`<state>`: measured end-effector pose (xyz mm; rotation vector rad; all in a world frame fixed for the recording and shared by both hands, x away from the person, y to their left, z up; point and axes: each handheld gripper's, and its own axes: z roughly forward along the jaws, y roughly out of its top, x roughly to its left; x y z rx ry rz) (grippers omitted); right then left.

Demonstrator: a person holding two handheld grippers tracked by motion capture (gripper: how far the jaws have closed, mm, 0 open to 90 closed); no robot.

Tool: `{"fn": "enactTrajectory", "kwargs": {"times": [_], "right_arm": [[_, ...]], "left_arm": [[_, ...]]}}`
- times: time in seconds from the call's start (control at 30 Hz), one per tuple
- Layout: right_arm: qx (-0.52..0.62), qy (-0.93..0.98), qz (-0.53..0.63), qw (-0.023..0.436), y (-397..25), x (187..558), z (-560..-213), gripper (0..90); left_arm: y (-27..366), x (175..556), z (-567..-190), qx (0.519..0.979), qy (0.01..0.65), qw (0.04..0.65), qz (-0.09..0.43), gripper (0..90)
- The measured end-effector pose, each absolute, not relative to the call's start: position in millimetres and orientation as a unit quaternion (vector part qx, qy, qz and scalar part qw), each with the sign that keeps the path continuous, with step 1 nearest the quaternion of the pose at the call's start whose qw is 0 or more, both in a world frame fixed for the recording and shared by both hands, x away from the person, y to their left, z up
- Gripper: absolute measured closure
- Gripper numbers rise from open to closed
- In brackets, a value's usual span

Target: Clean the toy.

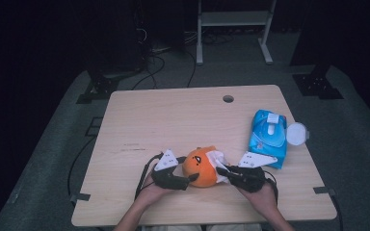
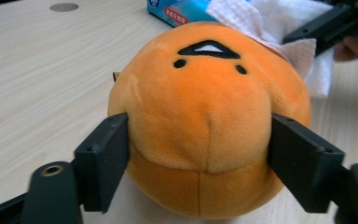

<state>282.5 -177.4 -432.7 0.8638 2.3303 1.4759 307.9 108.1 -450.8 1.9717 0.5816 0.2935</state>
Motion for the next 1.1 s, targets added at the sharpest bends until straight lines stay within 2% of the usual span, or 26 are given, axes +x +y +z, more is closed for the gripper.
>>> {"fn": "enactTrajectory", "kwargs": {"times": [0.1, 0.17, 0.2, 0.27, 0.3, 0.43, 0.6, 0.7, 0.83, 0.97, 1.03, 1.1], "right_arm": [[0.312, 0.795, 0.504, 0.129, -185.5, 288.9, -435.7, 82.8], [0.333, 0.789, 0.5, 0.128, -194.9, 295.4, -441.7, 82.9], [0.333, 0.789, 0.5, 0.128, -194.9, 295.4, -441.7, 82.9], [0.332, 0.788, 0.504, 0.121, -192.6, 293.6, -440.3, 83.0], [0.312, 0.792, 0.512, 0.113, -182.7, 288.0, -435.6, 83.1], [0.264, 0.801, 0.53, 0.091, -167.0, 280.6, -426.5, 83.1], [0.251, 0.813, 0.508, 0.132, -162.8, 285.9, -424.0, 81.7], [0.262, 0.81, 0.505, 0.142, -166.2, 287.9, -424.9, 76.4], [0.24, 0.819, 0.489, 0.182, -154.0, 285.8, -419.6, 68.8], [0.241, 0.818, 0.492, 0.176, -151.0, 291.5, -421.3, 67.7], [0.244, 0.818, 0.493, 0.171, -152.0, 294.1, -423.5, 68.6], [0.266, 0.81, 0.499, 0.155, -159.0, 298.6, -426.4, 72.8]], "left_arm": [[109.3, 307.1, -448.8, 0.814, 0.241, 0.518, 0.109, 24.1], [107.5, 306.8, -448.8, 0.811, 0.25, 0.52, 0.095, 15.0], [105.9, 306.8, -449.6, 0.812, 0.255, 0.517, 0.094, 15.0], [102.4, 306.7, -452.1, 0.816, 0.258, 0.507, 0.101, 17.0], [102.8, 307.4, -452.2, 0.816, 0.259, 0.505, 0.113, 24.6], [102.8, 307.9, -451.2, 0.818, 0.246, 0.506, 0.121, 29.6], [104.9, 308.6, -452.8, 0.818, 0.239, 0.51, 0.116, 29.8], [102.9, 308.0, -452.3, 0.819, 0.234, 0.511, 0.117, 29.8], [96.5, 304.0, -451.2, 0.825, 0.217, 0.505, 0.131, 30.9], [96.0, 302.8, -451.1, 0.826, 0.216, 0.503, 0.135, 30.8], [96.8, 304.7, -450.9, 0.82, 0.233, 0.507, 0.127, 26.1], [96.1, 307.0, -450.4, 0.811, 0.261, 0.511, 0.114, 14.3]]}}
